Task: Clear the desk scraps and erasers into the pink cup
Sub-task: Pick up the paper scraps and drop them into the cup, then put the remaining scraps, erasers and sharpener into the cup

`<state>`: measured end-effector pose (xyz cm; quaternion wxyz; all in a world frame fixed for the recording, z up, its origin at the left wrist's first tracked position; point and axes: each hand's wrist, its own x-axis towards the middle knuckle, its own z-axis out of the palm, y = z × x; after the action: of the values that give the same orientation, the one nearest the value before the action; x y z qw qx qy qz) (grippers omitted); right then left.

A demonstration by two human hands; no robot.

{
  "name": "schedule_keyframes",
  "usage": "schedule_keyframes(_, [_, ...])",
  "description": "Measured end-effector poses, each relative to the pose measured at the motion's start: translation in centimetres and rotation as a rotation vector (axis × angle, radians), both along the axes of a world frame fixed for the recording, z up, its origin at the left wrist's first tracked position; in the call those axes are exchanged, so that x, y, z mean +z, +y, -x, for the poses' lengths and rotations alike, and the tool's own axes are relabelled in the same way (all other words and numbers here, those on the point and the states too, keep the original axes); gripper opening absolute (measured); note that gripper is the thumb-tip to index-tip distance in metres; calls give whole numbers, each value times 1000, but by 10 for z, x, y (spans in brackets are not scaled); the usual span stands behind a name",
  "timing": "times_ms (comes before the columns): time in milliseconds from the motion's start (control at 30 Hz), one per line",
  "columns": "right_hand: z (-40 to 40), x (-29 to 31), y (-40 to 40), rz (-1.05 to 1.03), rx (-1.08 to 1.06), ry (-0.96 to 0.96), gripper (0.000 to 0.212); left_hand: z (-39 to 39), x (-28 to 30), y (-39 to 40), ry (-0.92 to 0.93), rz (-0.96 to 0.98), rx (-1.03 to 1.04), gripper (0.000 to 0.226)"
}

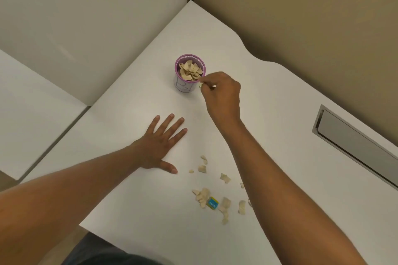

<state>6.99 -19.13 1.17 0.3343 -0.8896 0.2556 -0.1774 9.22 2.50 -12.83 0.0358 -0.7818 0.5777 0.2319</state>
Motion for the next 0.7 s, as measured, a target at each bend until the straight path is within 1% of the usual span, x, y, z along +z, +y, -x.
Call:
schedule_keyframes(67, [-34, 8, -2, 105, 102, 102, 18, 0, 2, 0, 3, -1, 0, 129])
schedule_keyframes(133, [-59, 7, -5, 188, 200, 281, 21, 0, 2, 0, 2, -4, -4, 129])
schedule_keyframes(200, [-74, 6, -8, 229, 251, 427, 25, 0, 2, 0, 6, -2, -5, 128])
schedule_keyframes(233, [-78, 6, -8, 243, 262, 460, 28, 0, 2, 1, 8, 1, -4, 128])
schedule_keyframes(300, [-79, 7, -9, 236, 267, 454, 32, 0, 2, 1, 9, 8, 2, 128])
schedule_keyframes(400, [-67, 14, -14, 103, 199, 405, 36, 2, 3, 1, 4, 22, 3, 128])
schedule_keyframes(467, [-45, 23, -23, 11, 99, 359, 37, 2, 5, 1, 6, 19, -5, 129])
schedule_keyframes(567, [24, 31, -37, -89, -36, 340, 36, 3, 7, 1, -2, 14, -13, 130])
schedule_keyframes(700, [158, 20, -44, -229, -231, 488, 33, 5, 10, 1, -45, 49, -24, 131])
